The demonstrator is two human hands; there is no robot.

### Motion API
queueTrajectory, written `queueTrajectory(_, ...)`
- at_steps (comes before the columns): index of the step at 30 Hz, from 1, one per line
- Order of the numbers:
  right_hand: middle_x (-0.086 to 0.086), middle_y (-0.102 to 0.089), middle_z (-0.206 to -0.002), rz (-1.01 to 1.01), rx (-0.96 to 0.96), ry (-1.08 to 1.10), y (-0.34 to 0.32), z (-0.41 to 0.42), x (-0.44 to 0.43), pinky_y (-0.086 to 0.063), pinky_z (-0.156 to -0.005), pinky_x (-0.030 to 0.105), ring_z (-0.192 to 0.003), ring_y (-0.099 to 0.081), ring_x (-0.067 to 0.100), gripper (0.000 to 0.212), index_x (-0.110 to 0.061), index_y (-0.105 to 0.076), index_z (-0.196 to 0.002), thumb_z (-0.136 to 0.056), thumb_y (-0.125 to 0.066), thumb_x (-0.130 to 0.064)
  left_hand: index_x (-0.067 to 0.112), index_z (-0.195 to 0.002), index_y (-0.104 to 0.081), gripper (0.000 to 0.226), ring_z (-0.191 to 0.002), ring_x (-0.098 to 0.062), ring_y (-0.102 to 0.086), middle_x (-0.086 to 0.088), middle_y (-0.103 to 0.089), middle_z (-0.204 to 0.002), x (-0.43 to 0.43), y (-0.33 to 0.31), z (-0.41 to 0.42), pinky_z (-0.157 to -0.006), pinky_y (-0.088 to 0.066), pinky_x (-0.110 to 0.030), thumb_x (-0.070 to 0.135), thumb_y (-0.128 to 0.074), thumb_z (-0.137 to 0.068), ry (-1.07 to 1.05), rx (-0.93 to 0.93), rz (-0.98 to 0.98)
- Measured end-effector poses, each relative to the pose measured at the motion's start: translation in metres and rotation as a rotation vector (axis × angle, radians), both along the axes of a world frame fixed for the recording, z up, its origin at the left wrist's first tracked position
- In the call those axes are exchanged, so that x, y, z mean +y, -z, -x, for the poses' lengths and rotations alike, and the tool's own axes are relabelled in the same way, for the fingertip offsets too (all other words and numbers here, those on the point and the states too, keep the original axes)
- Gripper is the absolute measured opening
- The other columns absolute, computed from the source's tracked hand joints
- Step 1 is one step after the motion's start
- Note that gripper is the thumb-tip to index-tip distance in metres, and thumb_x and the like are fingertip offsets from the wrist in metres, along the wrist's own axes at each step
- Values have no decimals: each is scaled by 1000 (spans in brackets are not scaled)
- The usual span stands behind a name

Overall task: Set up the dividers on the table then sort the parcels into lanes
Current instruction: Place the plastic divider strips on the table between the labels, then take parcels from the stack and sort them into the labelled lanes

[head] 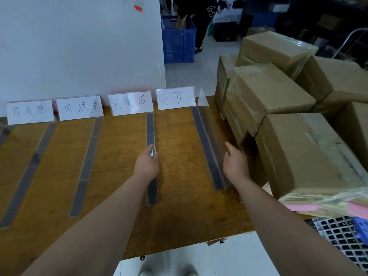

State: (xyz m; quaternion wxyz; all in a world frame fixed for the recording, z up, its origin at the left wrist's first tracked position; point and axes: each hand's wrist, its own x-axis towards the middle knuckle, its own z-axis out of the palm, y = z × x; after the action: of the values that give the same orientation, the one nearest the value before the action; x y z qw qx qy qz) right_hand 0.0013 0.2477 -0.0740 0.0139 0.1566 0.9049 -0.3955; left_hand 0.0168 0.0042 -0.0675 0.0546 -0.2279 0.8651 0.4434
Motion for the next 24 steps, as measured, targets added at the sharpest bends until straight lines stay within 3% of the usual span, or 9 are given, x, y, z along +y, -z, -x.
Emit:
queueTrajectory(8, -1, -39, -150, -103, 103, -79, -32, -12, -11, -42, -105, 39, -135, -41, 20, 47, -25, -36, -147, -101, -44, -22, 17, -152, -33, 50, -139, -26, -41, -7, -43, -152, 1, -29, -6, -111, -36, -43, 22, -44, -104, 5, 94, 21)
queueTrajectory(17, 3, -41, -150, -197, 290, -194, -101, -12, -35, -32, -111, 33, -139, -36, 17, 45, -17, -41, -145, -101, -45, -22, 21, -151, -34, 50, -139, -25, -41, -4, -41, -153, 9, -104, 4, -112, -37, -42, 31, -44, -103, 179, 284, 139)
queueTrajectory(24, 2, -45, -147, -270, 369, -134, -174, -41, -16, -33, -110, 32, -135, -41, 18, 44, -20, -45, -142, -99, -48, -28, 30, -150, -35, 49, -140, -23, -40, 2, -35, -157, 40, -166, 0, -114, -35, -42, 40, -42, -102, 348, 424, 115)
